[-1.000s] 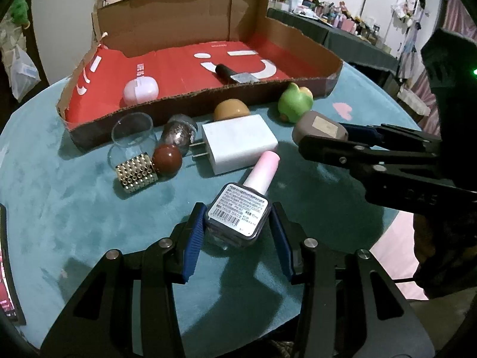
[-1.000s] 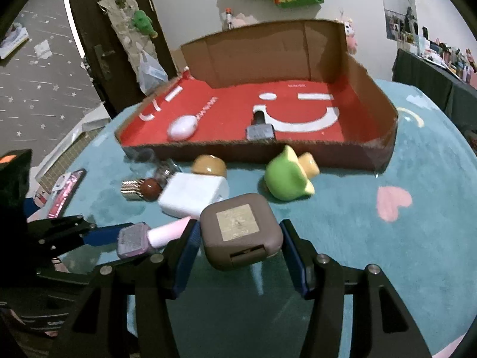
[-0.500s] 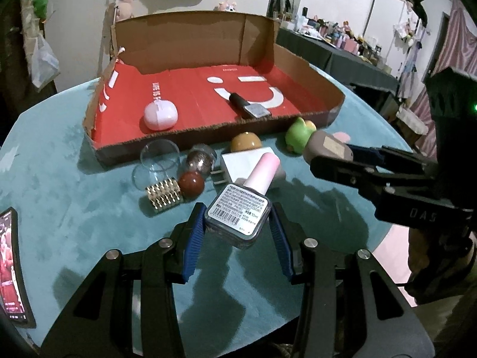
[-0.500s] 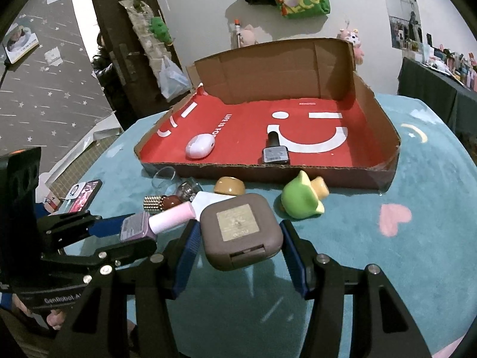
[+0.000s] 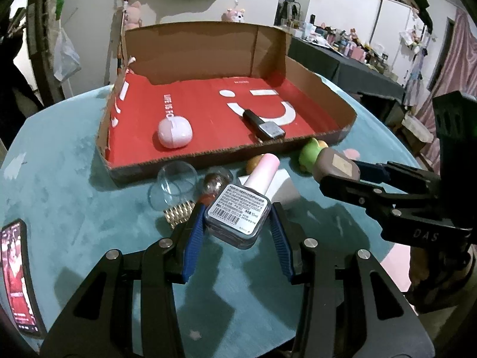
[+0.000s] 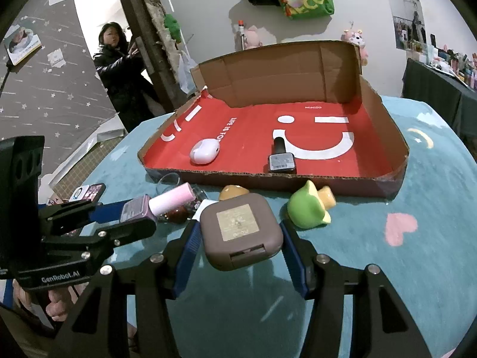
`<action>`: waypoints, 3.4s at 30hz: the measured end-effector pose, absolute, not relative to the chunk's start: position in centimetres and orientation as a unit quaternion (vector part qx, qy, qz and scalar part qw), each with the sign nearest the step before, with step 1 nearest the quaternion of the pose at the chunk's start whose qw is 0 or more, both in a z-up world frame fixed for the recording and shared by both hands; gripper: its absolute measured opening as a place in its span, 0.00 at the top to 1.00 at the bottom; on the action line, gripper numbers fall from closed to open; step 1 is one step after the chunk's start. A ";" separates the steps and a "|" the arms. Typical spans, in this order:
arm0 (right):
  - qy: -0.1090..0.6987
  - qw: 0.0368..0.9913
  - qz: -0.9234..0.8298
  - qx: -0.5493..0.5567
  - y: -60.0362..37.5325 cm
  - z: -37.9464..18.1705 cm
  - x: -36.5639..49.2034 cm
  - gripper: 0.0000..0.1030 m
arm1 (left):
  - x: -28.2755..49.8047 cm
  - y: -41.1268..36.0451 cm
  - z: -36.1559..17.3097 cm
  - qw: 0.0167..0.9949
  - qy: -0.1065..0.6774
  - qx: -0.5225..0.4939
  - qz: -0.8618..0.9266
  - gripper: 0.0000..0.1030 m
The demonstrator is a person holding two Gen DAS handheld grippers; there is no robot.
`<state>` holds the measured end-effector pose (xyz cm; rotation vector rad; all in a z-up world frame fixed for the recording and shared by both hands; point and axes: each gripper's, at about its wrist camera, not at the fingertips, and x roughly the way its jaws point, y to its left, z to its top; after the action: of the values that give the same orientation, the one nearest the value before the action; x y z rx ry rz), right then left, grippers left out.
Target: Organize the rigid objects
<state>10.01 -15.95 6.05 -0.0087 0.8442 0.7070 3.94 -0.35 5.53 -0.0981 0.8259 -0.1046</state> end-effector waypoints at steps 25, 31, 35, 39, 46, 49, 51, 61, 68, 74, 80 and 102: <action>0.411 0.847 0.336 -0.021 -14.3 7.4 15.8 0.45 | 11.8 1.0 6.2 0.899 0.435 -0.041 -0.027 0.60; 0.417 0.854 0.310 -0.034 -14.5 7.0 17.8 0.45 | 13.9 1.4 5.5 0.892 0.450 -0.039 -0.020 0.60; 0.423 0.857 0.292 -0.042 -14.7 6.4 19.0 0.45 | 15.2 1.3 4.8 0.885 0.463 -0.042 -0.025 0.60; 0.430 0.857 0.278 -0.049 -14.9 5.9 20.3 0.45 | 16.3 1.1 4.2 0.879 0.474 -0.041 -0.027 0.60; 0.443 0.856 0.259 -0.061 -15.0 4.9 22.5 0.45 | 18.0 0.9 3.0 0.869 0.492 -0.045 -0.035 0.60; 0.443 0.858 0.249 -0.074 -14.8 4.5 23.0 0.45 | 18.6 0.9 2.5 0.865 0.498 -0.046 -0.035 0.60; 0.445 0.858 0.246 -0.080 -14.6 4.2 23.3 0.45 | 19.0 0.9 2.2 0.864 0.501 -0.048 -0.035 0.60; 0.457 0.852 0.241 -0.081 -13.8 2.9 25.1 0.45 | 20.4 2.1 1.3 0.863 0.502 -0.050 -0.016 0.60; 0.462 0.851 0.236 -0.078 -13.5 2.2 25.9 0.45 | 21.3 3.1 1.3 0.865 0.499 -0.045 0.003 0.60; 0.464 0.851 0.232 -0.075 -13.5 2.0 26.3 0.45 | 22.6 2.9 1.3 0.864 0.502 -0.037 0.009 0.60; 0.467 0.850 0.231 -0.072 -13.4 2.0 26.8 0.45 | 24.3 2.3 1.3 0.862 0.506 -0.029 0.009 0.60; 0.480 0.847 0.223 -0.057 -12.2 1.8 29.2 0.44 | 27.3 4.0 1.6 0.858 0.510 -0.049 0.026 0.60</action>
<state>29.19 -12.17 1.84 -0.1196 1.0127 0.4694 27.34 4.03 1.64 -0.1036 1.0711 0.0539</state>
